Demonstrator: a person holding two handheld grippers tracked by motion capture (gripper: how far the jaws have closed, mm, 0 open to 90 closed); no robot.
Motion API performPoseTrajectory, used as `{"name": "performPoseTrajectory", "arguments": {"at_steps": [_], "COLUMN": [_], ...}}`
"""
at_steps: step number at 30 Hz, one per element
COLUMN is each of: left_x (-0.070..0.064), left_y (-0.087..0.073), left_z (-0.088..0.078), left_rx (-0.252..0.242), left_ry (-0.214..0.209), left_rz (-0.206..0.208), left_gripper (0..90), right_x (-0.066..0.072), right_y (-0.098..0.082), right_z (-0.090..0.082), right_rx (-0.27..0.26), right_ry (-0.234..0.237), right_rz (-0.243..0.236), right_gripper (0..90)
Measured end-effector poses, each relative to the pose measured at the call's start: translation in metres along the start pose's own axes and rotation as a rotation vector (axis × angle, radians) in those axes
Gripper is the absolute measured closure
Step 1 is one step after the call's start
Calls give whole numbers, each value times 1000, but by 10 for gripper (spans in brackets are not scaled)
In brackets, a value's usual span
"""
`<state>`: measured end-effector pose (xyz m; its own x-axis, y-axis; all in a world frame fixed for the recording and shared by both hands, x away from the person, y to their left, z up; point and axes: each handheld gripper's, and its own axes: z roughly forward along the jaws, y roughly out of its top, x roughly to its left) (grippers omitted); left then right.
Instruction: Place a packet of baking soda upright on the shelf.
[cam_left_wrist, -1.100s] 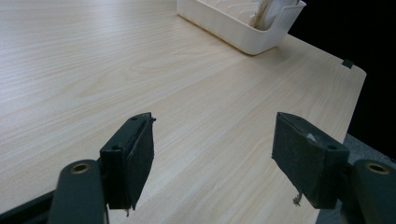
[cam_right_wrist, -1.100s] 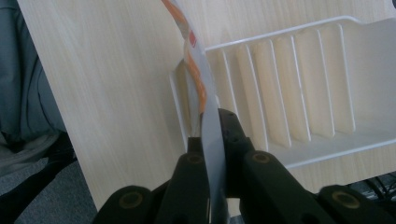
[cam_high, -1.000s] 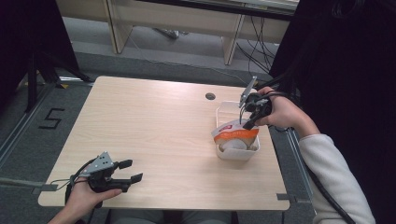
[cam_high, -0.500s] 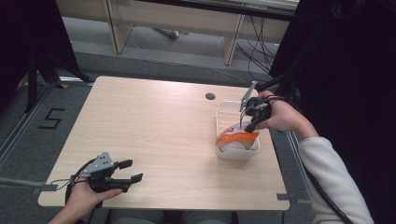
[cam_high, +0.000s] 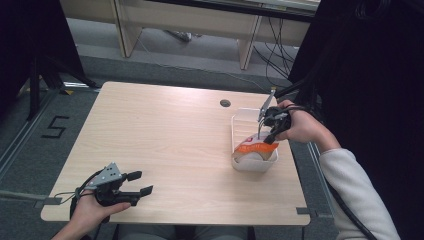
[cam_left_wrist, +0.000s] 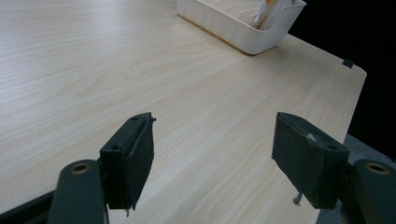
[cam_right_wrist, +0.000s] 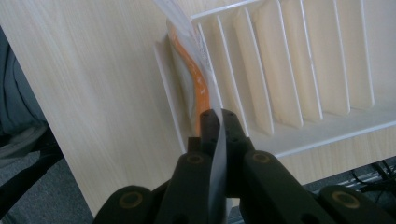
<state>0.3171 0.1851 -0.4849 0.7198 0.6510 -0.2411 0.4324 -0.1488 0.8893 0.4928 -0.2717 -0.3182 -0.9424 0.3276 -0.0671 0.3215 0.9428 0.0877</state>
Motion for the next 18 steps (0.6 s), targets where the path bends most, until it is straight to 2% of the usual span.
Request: {"name": "performPoseTrajectory", "arguments": {"at_steps": [3, 5, 8, 9, 13, 14, 16, 17, 18], "left_x": [0, 1, 2, 0, 1, 1, 1, 2, 2], "left_y": [0, 1, 1, 0, 0, 0, 0, 1, 1], "left_z": [0, 0, 0, 0, 0, 0, 0, 0, 0], "left_rx": [-1, -2, -10, -12, -13, -12, -12, -11, -11], "left_ry": [2, -7, -11, -5, -4, -4, -2, -8, -8], "left_rz": [1, 27, 35, 12, 13, 14, 14, 35, 35], "left_gripper": [286, 286, 288, 288, 287, 287, 287, 287, 287], "right_x": [-1, -1, -2, -1, -1, 0, -1, -1, 1], "right_y": [-1, -1, -1, -1, -2, -2, -2, -2, -2], "right_z": [1, 1, 1, 0, 1, -1, -3, -5, -7], "right_rx": [1, 2, 1, 1, -28, -64, -85, -101, -110], "right_ry": [1, 7, 9, 7, 14, 19, 18, 15, 6], "right_rz": [-4, -5, 3, 9, 51, 67, 60, 66, 100], "right_gripper": [900, 900, 900, 893, 747, 661, 633, 606, 580]}}
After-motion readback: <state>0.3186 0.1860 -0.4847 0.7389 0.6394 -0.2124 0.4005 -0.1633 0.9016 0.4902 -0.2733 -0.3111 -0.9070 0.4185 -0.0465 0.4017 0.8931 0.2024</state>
